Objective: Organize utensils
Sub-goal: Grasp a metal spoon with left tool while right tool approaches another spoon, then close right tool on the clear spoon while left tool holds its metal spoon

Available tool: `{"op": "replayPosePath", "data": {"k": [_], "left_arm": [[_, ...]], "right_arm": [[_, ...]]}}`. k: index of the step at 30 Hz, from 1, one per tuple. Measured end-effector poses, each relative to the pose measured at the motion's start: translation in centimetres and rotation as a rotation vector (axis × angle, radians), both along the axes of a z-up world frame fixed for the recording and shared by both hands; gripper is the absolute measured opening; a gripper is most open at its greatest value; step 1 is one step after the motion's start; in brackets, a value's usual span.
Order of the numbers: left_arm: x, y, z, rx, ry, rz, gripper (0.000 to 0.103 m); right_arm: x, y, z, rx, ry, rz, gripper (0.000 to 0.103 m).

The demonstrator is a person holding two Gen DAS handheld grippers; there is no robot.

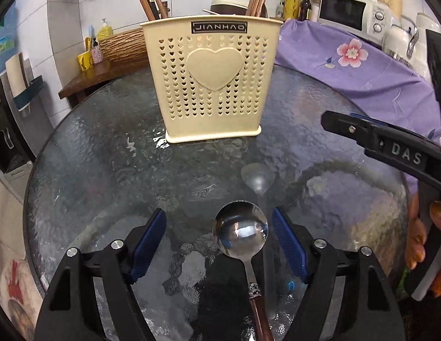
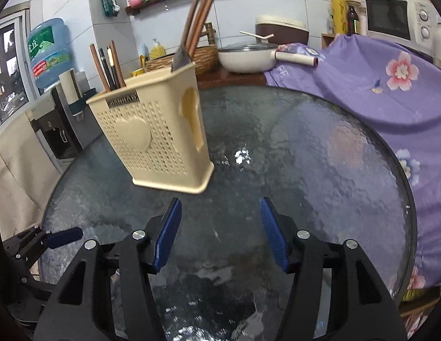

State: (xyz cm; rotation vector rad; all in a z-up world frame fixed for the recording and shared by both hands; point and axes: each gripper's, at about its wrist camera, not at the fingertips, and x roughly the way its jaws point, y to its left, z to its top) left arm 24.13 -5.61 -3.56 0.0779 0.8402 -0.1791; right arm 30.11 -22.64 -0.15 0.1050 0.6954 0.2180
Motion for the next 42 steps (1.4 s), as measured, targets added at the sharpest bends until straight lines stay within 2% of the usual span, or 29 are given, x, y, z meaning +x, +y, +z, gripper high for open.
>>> {"op": "replayPosePath", "data": {"k": [7,12,18,29,36,42], "left_arm": [[-0.1,-0.9,-1.3,-0.003,0.043,0.001,0.07],[0.2,-1.4,-1.9,-0.019,0.066,0.014,0.055],[0.3,-1.6,-2.1,-0.033,0.066,0.016,0.046],[0.1,-0.3,-1.2,-0.036,0.047,0.024,0.046],[1.1,3.1,-1.4,-0.029,0.057,0.083,0.046],[2.5,5.8,-1.9,-0.069,0.087,0.129,0.046]], "right_arm": [[-1.7,0.2,-1.1,0.021,0.02,0.019,0.058],[-2.0,0.6,-1.3,0.016,0.028,0.035,0.058],[-1.9,0.9,-1.6,0.013,0.044,0.039,0.058],[-1.5,2.6,-2.1,-0.013,0.083,0.082,0.058],[-0.4,6.1,-2.9,-0.077,0.147,0.14,0.058],[0.6,9.1,-3.7,-0.126,0.207,0.16,0.058]]}}
